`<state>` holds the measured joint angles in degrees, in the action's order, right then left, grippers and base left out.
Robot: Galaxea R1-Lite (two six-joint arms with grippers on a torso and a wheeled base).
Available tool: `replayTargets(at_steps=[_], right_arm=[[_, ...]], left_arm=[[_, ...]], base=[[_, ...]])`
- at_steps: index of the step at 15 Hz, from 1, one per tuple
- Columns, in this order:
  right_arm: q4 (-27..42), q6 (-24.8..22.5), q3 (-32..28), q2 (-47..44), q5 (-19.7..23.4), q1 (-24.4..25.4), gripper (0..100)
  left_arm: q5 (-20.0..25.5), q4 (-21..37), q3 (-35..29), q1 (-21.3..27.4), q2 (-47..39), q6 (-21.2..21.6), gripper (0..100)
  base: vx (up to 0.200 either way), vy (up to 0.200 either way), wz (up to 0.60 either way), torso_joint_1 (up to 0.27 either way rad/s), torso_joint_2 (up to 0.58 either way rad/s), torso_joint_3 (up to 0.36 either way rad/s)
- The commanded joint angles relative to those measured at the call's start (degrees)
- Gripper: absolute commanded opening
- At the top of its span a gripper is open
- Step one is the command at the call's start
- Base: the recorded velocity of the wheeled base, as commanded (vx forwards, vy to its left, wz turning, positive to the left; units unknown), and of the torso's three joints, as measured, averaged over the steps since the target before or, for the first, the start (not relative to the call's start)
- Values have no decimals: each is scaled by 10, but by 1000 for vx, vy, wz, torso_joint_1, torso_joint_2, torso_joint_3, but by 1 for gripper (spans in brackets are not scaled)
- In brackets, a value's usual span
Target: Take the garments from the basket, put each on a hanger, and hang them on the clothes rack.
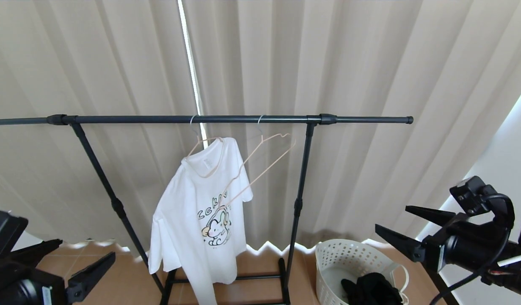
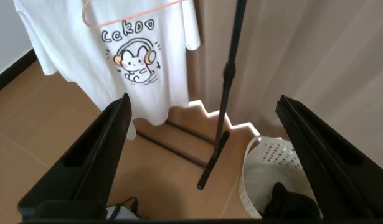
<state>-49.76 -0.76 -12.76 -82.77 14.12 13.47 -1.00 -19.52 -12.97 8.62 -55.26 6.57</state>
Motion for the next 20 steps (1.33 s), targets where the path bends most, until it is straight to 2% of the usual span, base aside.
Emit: replayTargets(at_steps=[1, 2, 4, 5, 7, 8, 9, 10, 11, 12, 13, 14, 15, 17, 20], right_arm=[[0, 0, 48, 44, -20, 7, 100], [0, 0, 48, 44, -20, 7, 100], [1, -4, 114, 92, -23, 9, 100], [2, -8, 128, 111, -23, 9, 100], [51, -14, 128, 164, -26, 9, 100], [101, -15, 128, 215, -26, 9, 100], [174, -18, 128, 278, -24, 15, 100], [221, -19, 128, 312, -24, 22, 100], [304, -22, 128, 389, -25, 36, 100], [362, -23, 128, 451, -24, 37, 100], [428, -24, 128, 510, -24, 37, 100], [433, -24, 128, 514, -24, 37, 100], [486, -25, 128, 600, -30, 32, 100], [487, -25, 128, 641, -42, 5, 100], [489, -25, 128, 720, -45, -63, 100]], left_arm=[[0, 1, 50, 0, 82, -1, 100], [0, 1, 50, 0, 82, -1, 100], [0, 2, 99, 0, 125, -1, 100], [0, 3, 112, 0, 142, -1, 100], [0, 4, 130, -1, 164, -1, 100], [-1, 4, 130, -1, 183, 0, 100], [1, 29, 130, -1, 213, 0, 100], [0, 62, 130, -2, 233, -1, 100], [2, 128, 130, -1, 291, 0, 100], [6, 169, 130, -1, 324, -6, 100], [6, 180, 130, -3, 343, -21, 100], [6, 180, 130, -3, 344, -22, 100], [5, 180, 130, -7, 372, -34, 100], [4, 180, 130, -20, 407, -33, 100], [3, 179, 130, -44, 499, -33, 100]], base=[[0, 0, 0, 0, 0, 0], [0, 0, 0, 0, 0, 0], [0, 0, 0, 0, 0, 0], [0, 0, 0, 0, 0, 0], [0, 0, 0, 0, 0, 0], [0, 0, 0, 0, 0, 0], [0, 0, 0, 0, 0, 0], [0, 0, 0, 0, 0, 0], [0, 0, 0, 0, 0, 0], [0, 0, 0, 0, 0, 0], [0, 0, 0, 0, 0, 0], [0, 0, 0, 0, 0, 0], [0, 0, 0, 0, 0, 0], [0, 0, 0, 0, 0, 0], [0, 0, 0, 0, 0, 0]])
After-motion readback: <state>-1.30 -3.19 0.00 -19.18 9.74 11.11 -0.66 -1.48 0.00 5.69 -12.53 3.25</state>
